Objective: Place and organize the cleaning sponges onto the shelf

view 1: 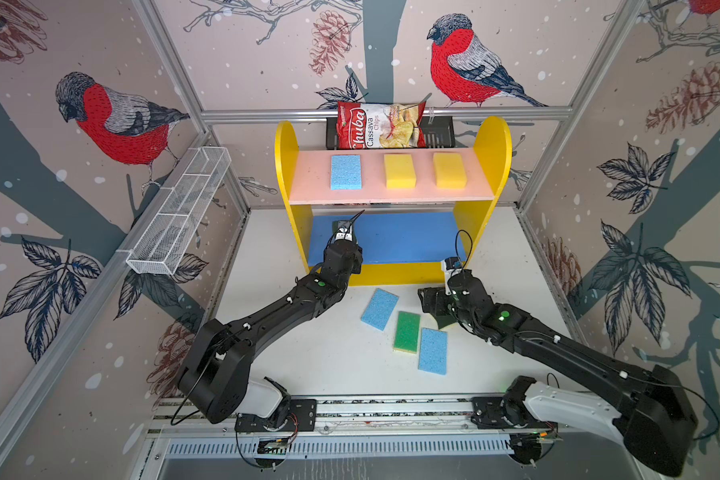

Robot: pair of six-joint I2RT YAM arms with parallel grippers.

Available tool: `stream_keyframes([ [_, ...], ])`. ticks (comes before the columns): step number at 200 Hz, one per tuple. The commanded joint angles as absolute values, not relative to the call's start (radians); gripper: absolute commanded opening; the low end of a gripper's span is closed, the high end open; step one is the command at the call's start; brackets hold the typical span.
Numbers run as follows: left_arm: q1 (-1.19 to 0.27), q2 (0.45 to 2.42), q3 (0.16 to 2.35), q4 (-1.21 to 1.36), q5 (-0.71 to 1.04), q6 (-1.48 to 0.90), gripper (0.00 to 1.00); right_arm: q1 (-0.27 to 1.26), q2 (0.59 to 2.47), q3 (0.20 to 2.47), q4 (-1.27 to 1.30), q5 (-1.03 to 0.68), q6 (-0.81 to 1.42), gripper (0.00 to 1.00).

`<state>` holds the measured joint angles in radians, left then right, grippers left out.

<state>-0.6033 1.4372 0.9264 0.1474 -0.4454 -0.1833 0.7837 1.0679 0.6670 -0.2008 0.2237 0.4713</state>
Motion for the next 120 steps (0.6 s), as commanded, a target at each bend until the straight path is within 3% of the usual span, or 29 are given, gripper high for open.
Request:
stream_keyframes([
  [1, -0.601, 1.453, 0.944, 0.184, -0.434, -0.175, 0.56, 0.786, 1.057, 0.659, -0.209, 0.242, 0.483, 0.96],
  [120, -0.597, 1.514, 0.983, 0.166, -0.464, -0.194, 0.55, 0.787, 1.049, 0.649, -0.206, 0.247, 0.487, 0.96],
])
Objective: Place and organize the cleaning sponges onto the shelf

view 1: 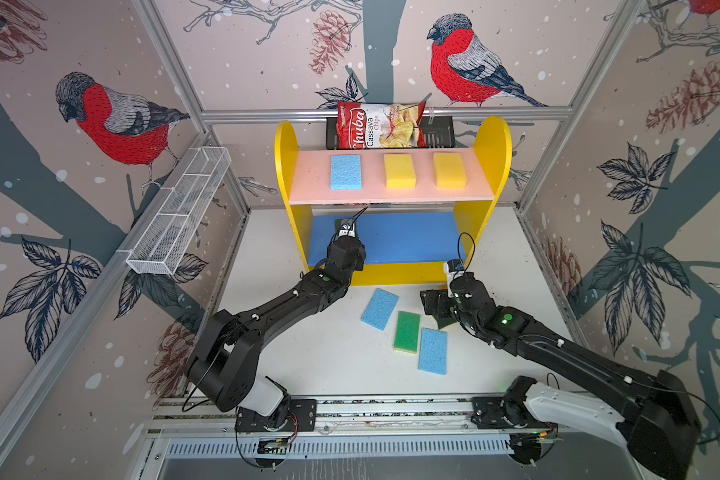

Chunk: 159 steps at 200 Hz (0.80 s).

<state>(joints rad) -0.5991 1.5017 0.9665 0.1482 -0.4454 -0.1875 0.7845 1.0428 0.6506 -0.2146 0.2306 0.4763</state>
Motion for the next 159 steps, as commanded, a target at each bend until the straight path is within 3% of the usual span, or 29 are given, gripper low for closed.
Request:
stream_keyframes([
  [1, -0.597, 1.514, 0.984, 0.166, -0.466, -0.194, 0.55, 0.787, 1.049, 0.648, -0.206, 0.247, 0.486, 0.96],
  [159, -0.574, 1.526, 1.016, 0.118, -0.457, -0.201, 0.55, 0.789, 1.062, 0.656, -0.206, 0.237, 0.490, 0.96],
])
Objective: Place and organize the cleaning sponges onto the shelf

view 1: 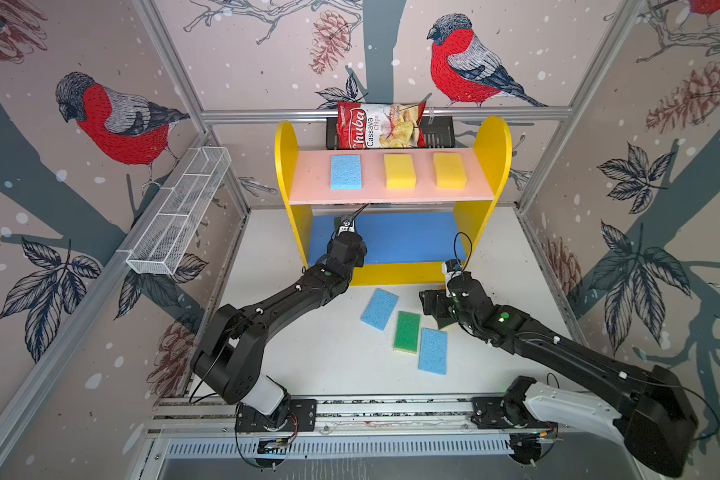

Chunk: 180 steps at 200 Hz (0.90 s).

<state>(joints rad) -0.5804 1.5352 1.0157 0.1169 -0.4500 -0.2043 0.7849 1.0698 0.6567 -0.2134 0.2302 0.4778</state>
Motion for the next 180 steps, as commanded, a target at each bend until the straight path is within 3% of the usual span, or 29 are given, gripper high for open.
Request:
stream_keyframes([
  [1, -0.573, 1.526, 1.017, 0.118, -0.456, -0.201, 0.55, 0.789, 1.063, 0.655, -0.206, 0.236, 0.490, 0.96],
  [180, -0.550, 1.580, 1.015, 0.156, -0.407, -0.167, 0.57, 0.795, 1.052, 0.649, -0.210, 0.244, 0.501, 0.96],
])
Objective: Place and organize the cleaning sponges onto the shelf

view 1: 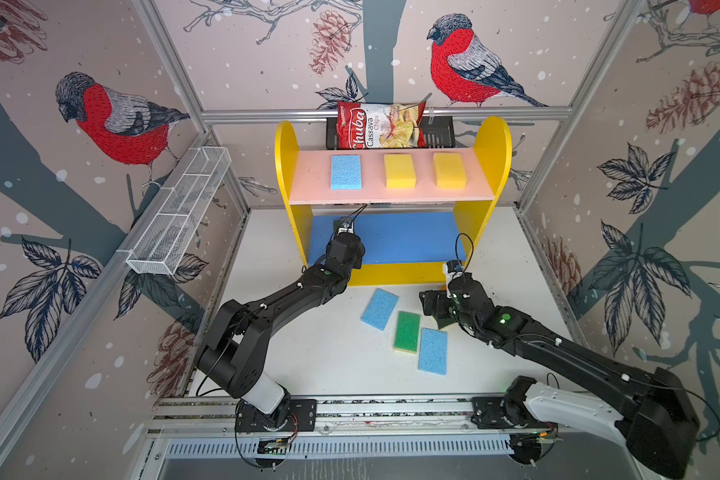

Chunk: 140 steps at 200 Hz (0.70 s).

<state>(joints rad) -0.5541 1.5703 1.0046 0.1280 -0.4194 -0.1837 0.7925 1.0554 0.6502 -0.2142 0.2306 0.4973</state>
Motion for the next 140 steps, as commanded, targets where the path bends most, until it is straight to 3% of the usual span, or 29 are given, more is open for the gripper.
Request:
stream_keyframes([
  [1, -0.550, 1.580, 1.014, 0.156, -0.407, -0.167, 0.57, 0.794, 1.051, 0.649, -0.210, 0.245, 0.502, 0.96],
  [140, -0.547, 1.614, 1.043, 0.088, -0.396, -0.214, 0.65, 0.794, 1.054, 0.650, -0.215, 0.245, 0.507, 0.96],
])
